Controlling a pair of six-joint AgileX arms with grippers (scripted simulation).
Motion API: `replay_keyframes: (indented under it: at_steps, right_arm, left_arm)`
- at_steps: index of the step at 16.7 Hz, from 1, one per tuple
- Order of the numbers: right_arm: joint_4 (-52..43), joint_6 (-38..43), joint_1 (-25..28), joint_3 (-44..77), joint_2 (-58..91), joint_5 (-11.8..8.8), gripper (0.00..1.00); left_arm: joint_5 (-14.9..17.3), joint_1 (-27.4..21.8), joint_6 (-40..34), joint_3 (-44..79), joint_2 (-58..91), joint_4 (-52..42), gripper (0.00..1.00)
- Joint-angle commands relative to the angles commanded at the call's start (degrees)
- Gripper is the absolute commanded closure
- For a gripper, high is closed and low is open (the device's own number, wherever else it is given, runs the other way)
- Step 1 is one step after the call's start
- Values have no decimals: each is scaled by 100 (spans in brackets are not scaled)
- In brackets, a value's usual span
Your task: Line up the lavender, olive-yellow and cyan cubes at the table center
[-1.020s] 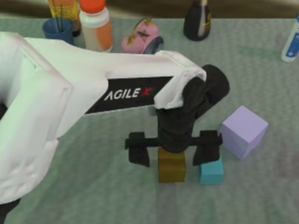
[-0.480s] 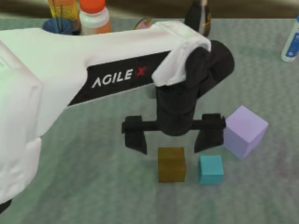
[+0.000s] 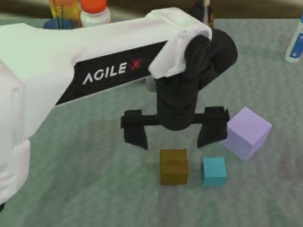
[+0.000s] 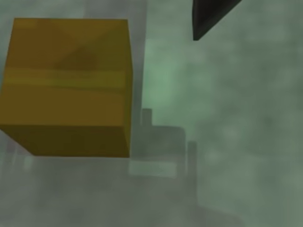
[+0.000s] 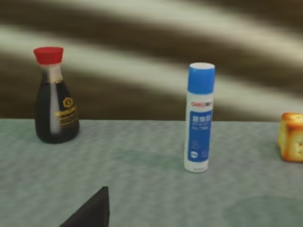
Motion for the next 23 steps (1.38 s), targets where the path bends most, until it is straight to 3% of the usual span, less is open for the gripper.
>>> replay_keyframes:
  at_steps: [4,10,17,23]
  right_arm:
    - [-517,-173,196,719,741,-20,0]
    - [-2114,-692,704,2920,3454,-5,0]
    - [-4384,-1402,1403,5792,7574,-6,0]
    - [-5895,-1899,1894,7845,10125,-8,0]
  left_arm:
    - [-49,429,124,-749,-812,505,0]
    - [-98,1742,707,-3142,-3714,2006,0]
    - [-75,3471,2343,-6854,-8022,4202,0]
    - [12,4509,3965,-9154,-10720,5884,0]
